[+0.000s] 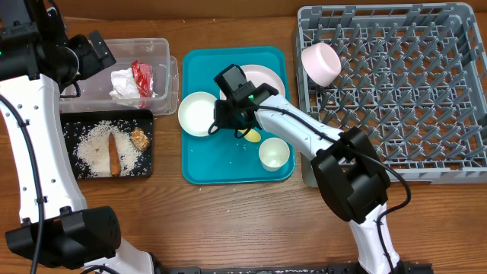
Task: Sort waste into correct bins and load items into the dishwasher
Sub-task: 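Carry the white bowl right and set it in the rack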
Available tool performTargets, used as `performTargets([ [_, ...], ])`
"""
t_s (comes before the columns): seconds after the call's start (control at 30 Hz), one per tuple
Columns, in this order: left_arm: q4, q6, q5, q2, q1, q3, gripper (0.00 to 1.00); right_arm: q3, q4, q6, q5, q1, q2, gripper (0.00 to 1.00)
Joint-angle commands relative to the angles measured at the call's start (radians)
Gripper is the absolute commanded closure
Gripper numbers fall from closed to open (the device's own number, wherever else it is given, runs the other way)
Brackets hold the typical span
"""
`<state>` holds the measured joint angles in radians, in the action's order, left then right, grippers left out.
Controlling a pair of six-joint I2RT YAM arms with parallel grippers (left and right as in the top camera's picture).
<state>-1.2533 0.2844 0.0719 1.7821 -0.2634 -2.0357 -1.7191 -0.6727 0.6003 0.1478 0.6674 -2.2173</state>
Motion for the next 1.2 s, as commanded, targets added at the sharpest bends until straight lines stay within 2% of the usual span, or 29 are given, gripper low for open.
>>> performTargets([
  [0.0,0.001,-0.016,0.006,-0.010,0.003,-0.014,0.00,-0.002,0.014,0.007,-0.016,-0.004,-0.011,0.78],
  [0.03,0.001,-0.016,0.006,-0.010,0.003,-0.014,0.00,-0.002,0.018,0.007,-0.016,-0.004,-0.011,0.80],
  [0.13,0.001,-0.016,0.006,-0.010,0.003,-0.014,0.00,-0.002,0.027,0.007,-0.016,-0.011,-0.011,0.96],
  [0.37,0.001,-0.016,0.006,-0.010,0.003,-0.014,0.00,-0.018,0.024,0.006,-0.015,-0.016,-0.004,0.96],
  [0.53,0.001,-0.016,0.006,-0.010,0.003,-0.014,0.00,-0.092,-0.053,-0.027,-0.016,-0.049,0.093,0.96],
  [0.6,0.001,-0.016,0.006,-0.010,0.003,-0.014,0.00,-0.141,-0.137,-0.036,-0.094,-0.087,0.176,0.96],
  [0.67,0.001,-0.016,0.006,-0.010,0.003,-0.014,0.00,-0.159,-0.194,-0.056,-0.176,-0.115,0.238,0.96],
  [0.7,0.001,-0.016,0.006,-0.010,0.003,-0.014,0.00,-0.168,-0.269,-0.078,-0.328,-0.154,0.328,0.96],
  [0.9,0.001,-0.016,0.006,-0.010,0.003,-0.014,0.00,-0.168,-0.472,-0.061,-0.856,-0.221,0.533,0.96],
  [1.07,0.001,-0.016,0.007,-0.010,0.003,-0.014,0.00,-0.167,-0.701,0.175,-1.315,-0.221,0.592,0.96],
  [1.1,0.001,-0.016,0.006,-0.010,0.003,-0.014,0.00,-0.156,-0.734,0.228,-1.384,-0.221,0.587,0.96],
  [1.17,0.001,-0.016,0.006,-0.010,0.003,-0.014,0.00,-0.125,-0.718,0.244,-1.416,-0.221,0.581,0.96],
])
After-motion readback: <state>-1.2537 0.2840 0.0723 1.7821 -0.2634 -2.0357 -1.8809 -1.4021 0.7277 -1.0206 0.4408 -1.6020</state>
